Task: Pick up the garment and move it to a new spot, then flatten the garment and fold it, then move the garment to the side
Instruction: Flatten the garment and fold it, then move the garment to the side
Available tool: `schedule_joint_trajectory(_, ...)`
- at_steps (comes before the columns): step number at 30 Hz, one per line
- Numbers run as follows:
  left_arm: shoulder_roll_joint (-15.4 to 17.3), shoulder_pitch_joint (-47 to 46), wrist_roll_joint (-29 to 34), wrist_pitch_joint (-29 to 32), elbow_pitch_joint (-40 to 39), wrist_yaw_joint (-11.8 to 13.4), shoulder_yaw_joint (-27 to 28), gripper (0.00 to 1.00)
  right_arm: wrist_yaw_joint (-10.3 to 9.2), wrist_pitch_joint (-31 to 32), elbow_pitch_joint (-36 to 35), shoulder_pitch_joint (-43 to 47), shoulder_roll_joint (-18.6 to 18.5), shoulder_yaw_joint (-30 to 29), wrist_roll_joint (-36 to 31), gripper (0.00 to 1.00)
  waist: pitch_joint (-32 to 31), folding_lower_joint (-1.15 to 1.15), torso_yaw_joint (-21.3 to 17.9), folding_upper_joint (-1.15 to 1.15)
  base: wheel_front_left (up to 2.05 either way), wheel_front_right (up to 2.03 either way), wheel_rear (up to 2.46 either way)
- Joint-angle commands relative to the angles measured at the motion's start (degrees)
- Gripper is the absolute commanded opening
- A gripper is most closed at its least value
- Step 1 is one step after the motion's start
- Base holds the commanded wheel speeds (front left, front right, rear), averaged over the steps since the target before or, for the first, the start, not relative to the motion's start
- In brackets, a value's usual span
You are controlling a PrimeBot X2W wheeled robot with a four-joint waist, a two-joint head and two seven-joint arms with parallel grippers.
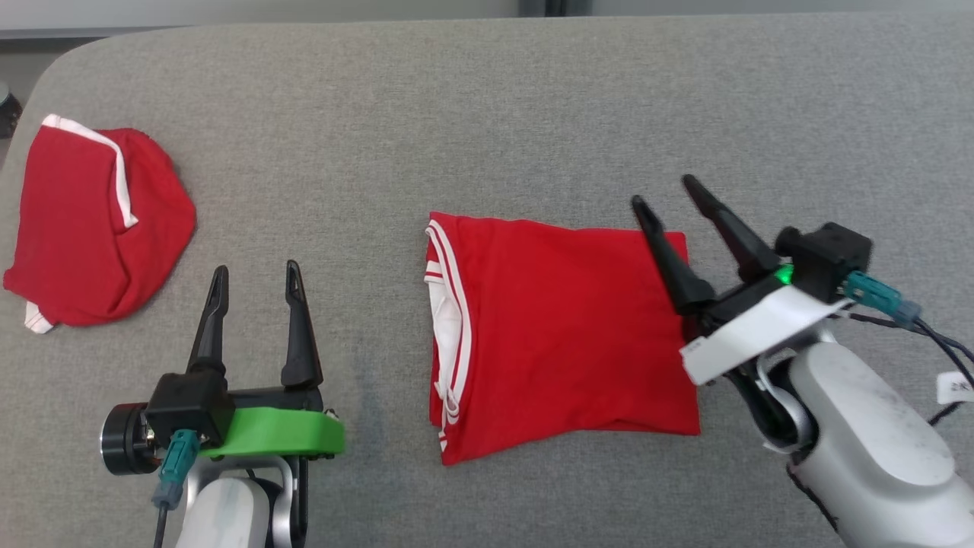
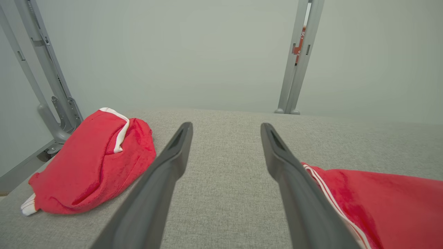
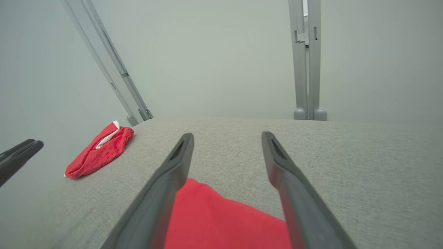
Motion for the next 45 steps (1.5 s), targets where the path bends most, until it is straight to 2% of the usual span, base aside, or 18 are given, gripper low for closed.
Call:
schedule_joint_trajectory(1, 0.43, 0.59, 0.64, -0.15, 0.03, -0.23, 0.29, 1.00, -0.02, -0.38, -0.91, 2.57, -1.03, -2.36, -1.27, 1.00, -1.15, 0.00, -1.71, 0.00, 0.00, 0.00, 0.00)
schedule_joint_trajectory(4, 1.00, 1.40, 0.77, -0.15, 0.21, 0.02, 0.89, 1.00, -0.02, -0.45, -3.08, 6.94, -2.93, -9.26, -3.99, 1.00, -2.24, 0.00, -3.59, 0.00, 0.00, 0.00, 0.00)
schedule_joint_trajectory(9, 1.79, 3.15, 0.40, -0.13, 0.78, 0.11, 1.41, 1.00, -0.03, -0.44, -6.86, 14.79, -3.33, -19.14, -7.78, 1.00, -4.94, 0.00, -6.08, 0.00, 0.00, 0.00, 0.00)
schedule_joint_trajectory(15, 2.98, 6.60, -0.20, 0.73, 1.36, -0.07, 1.52, 1.00, -0.03, 2.88, -11.92, 23.35, -1.07, -24.80, -11.35, 1.00, -9.31, 0.00, -7.44, 0.00, 0.00, 0.00, 0.00)
schedule_joint_trajectory(27, 4.78, 14.96, -1.05, 2.69, 1.12, 0.16, 1.05, 1.00, -0.03, 9.69, -19.34, 33.59, 3.36, -26.90, -15.40, 1.00, -16.34, 0.00, -7.85, 0.00, 0.00, 0.00, 0.00)
schedule_joint_trajectory(35, 5.46, 16.48, -1.26, 3.17, 1.20, 0.28, 0.79, 1.00, -0.03, 12.04, -22.40, 36.75, 5.02, -28.81, -17.01, 1.00, -17.73, 0.00, -7.64, 0.00, 0.00, 0.00, 0.00)
schedule_joint_trajectory(45, 5.81, 16.20, -1.47, 3.42, 1.21, 0.53, 0.22, 1.00, -0.03, 13.45, -23.39, 37.55, 5.42, -29.28, -17.12, 1.00, -17.68, 0.00, -7.57, 0.00, 0.00, 0.00, 0.00)
